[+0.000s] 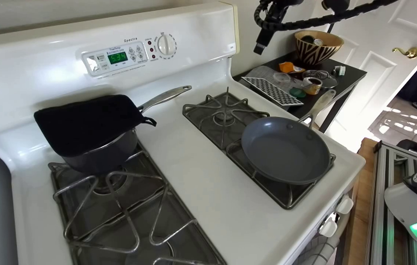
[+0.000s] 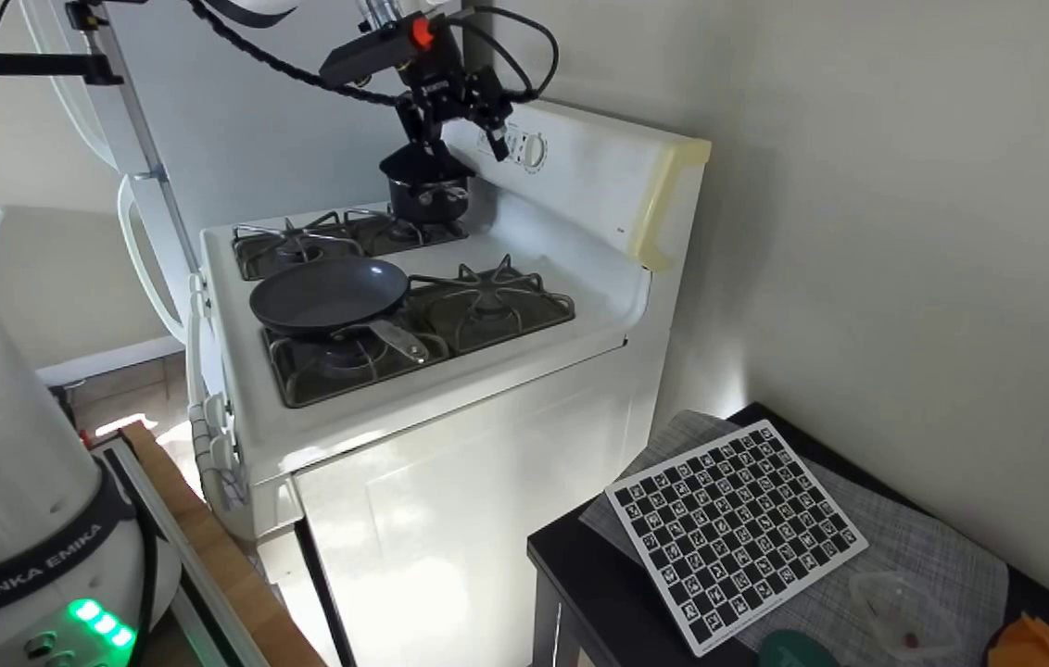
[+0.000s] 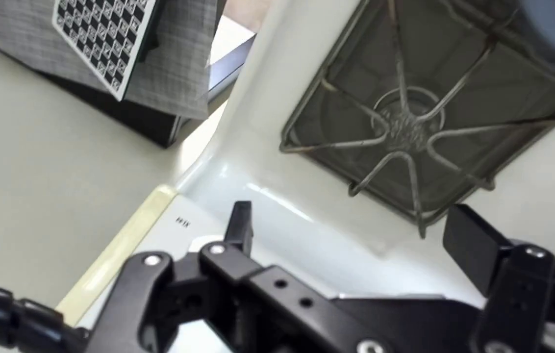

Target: Turn the knob to the right

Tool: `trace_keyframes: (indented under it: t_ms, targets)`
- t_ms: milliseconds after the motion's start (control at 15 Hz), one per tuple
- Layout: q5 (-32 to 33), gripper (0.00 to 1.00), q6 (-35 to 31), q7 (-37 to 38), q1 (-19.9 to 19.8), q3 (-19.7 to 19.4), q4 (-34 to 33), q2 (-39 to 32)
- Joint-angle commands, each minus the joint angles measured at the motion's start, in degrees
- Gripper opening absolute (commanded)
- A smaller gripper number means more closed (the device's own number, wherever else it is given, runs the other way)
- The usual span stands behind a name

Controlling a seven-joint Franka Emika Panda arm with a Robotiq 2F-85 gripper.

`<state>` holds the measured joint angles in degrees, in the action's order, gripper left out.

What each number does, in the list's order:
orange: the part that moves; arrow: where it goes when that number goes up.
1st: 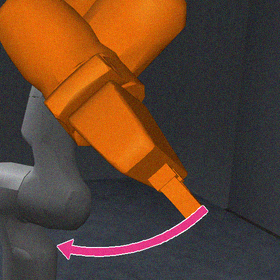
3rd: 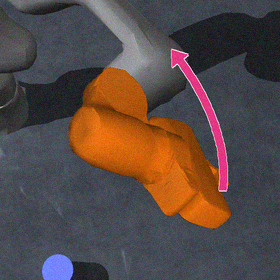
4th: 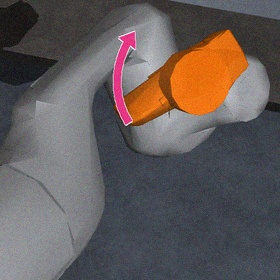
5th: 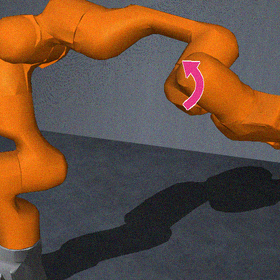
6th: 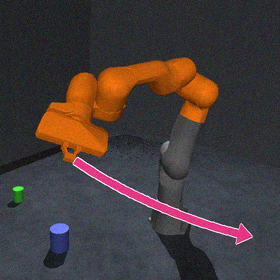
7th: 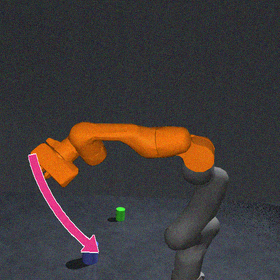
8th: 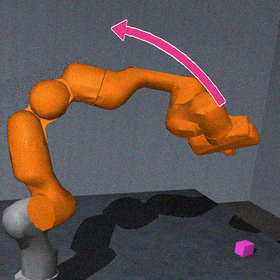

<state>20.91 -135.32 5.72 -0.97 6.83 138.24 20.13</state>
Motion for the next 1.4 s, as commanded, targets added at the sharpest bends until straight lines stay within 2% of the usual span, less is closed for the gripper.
trace_keyframes:
  t_ms: [0,133,333,400,800,867,933,1133,1333]
  targets:
    - [10.8,1.0,-3.8,14.6,-3.6,5.4,-4.9,-5.0]
    - [16.6,1.0,-4.0,23.0,-4.4,7.6,-8.0,-8.1]
    - [24.7,1.0,-2.6,33.1,-3.1,8.7,-12.5,-12.3]
    - [20.3,1.0,-2.7,27.5,-1.2,5.9,-9.1,-8.8]
    - [21.0,1.0,-2.8,28.2,-0.3,5.0,-10.1,-9.7]
    - [21.5,1.0,-0.1,29.6,-0.7,4.9,-9.6,-9.2]
    - [22.8,1.0,-0.5,30.6,-0.8,4.8,-9.3,-9.4]
    - [24.8,1.0,-5.9,37.2,-0.8,4.2,-10.0,-11.5]
    - [29.8,1.0,-11.5,47.1,-1.0,4.1,-11.2,-13.0]
